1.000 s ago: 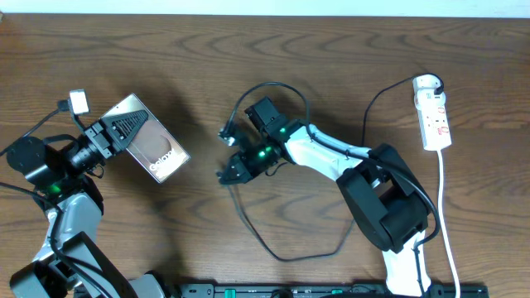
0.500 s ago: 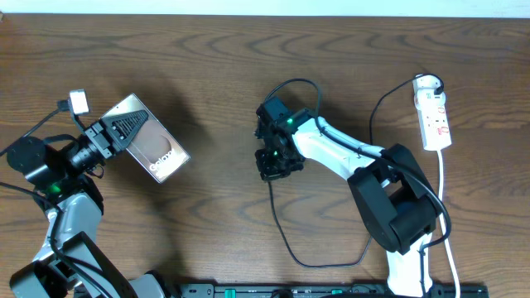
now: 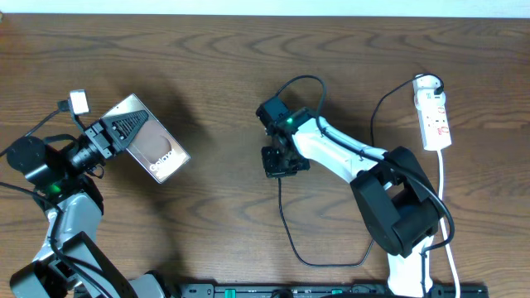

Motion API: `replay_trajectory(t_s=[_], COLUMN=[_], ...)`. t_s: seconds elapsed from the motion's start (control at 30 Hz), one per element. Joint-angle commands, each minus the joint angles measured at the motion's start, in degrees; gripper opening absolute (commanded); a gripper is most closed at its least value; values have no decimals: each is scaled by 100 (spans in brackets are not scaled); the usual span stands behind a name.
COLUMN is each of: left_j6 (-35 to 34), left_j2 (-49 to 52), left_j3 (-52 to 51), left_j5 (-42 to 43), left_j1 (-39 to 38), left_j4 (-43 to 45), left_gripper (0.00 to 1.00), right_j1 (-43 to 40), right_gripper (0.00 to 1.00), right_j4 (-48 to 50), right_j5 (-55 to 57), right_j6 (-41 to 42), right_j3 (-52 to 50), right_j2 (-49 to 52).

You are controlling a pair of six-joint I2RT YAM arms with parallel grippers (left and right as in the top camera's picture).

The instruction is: Plug charger to phone and switch on socket

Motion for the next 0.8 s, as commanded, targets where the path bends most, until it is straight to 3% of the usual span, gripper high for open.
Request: replay_trajectory(t_s=[0.0, 0.53, 0.77], left_j6=[-74, -74, -72], left_j2=[-66, -66, -66], left_j3=[11, 11, 11], left_j5=[133, 133, 133], left_j1=[17, 17, 11], left_j4=[28, 28, 28], left_gripper=[7, 7, 8], right_j1=[39, 149, 212], right_gripper=[14, 19, 1], right_j4=[-31, -42, 55], right_j5=[756, 708, 435], right_j6=[175, 474, 466], right_j3=[-376, -437, -437], right_j2=[321, 323, 326])
